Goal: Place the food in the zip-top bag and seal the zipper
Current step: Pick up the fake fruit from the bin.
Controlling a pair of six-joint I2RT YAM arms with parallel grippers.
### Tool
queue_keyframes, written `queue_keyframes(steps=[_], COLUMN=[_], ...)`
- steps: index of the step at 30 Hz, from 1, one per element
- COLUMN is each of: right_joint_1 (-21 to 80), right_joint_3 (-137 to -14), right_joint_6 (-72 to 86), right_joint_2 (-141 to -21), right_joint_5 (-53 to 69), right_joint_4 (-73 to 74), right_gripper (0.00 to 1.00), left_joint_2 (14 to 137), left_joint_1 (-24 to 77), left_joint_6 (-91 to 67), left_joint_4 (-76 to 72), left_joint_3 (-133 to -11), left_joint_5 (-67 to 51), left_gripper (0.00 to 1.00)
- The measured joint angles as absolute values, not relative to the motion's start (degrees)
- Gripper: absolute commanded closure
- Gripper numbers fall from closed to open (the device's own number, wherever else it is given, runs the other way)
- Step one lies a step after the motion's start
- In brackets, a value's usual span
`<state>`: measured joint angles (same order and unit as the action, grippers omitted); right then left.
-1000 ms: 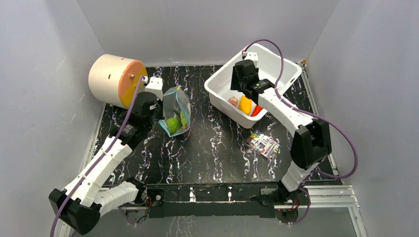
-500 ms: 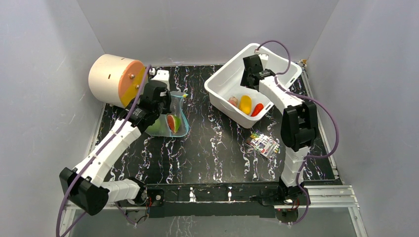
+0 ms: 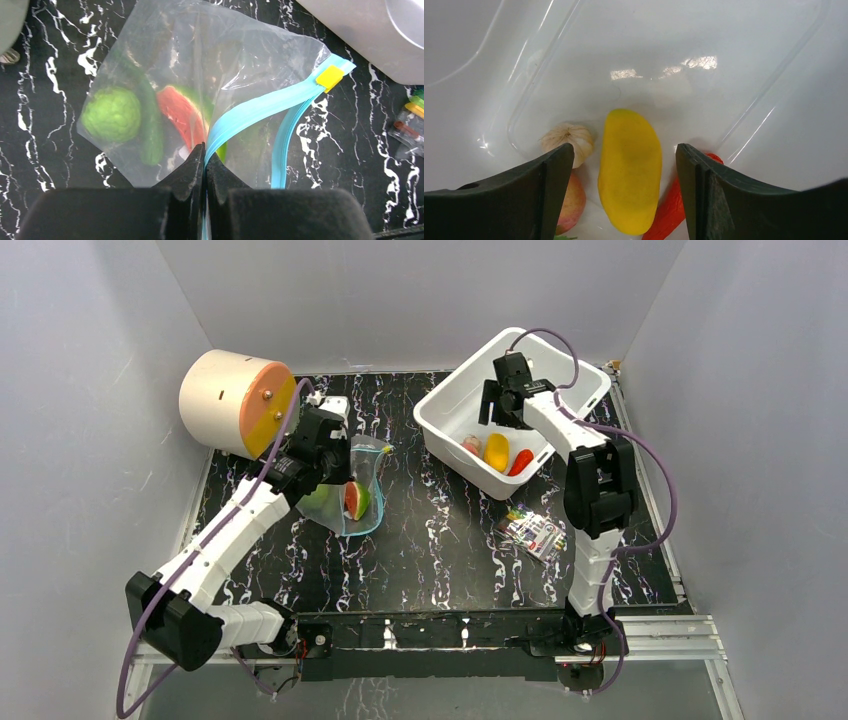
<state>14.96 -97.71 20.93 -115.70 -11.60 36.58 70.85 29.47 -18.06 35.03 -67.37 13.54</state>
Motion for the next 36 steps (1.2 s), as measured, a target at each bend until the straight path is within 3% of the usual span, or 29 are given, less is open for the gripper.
queue_keyframes(steps=[10, 17, 25, 36], right_joint_1=[15.05, 15.05, 15.05, 15.05], right_joint_3=[-101.49, -101.91, -101.91, -106.17], right_joint_6=[13.69, 12.38, 12.32, 15.20], right_joint_2=[-124.05, -125.14, -125.12, -124.95], right_joint_5=[-10.66, -10.31, -10.37, -12.51], right_joint_4=[40.64, 42.37, 42.24, 44.84], right_gripper=[0.34, 0.55, 0.67, 0.70], left_joint_2=[73.76, 74.43, 74.43, 74.41], left_joint_1=[29.47, 29.47, 29.47, 29.47], left_joint_6=[-19.77, -20.14, -20.14, -20.21], left_joint_4=[35.03, 35.31, 35.94, 36.51], left_joint_3=[-67.33, -67.42, -67.42, -68.16], left_joint_5=[7.97, 5.52, 4.97, 3.90], left_gripper=[1.00, 1.00, 1.00, 1.00])
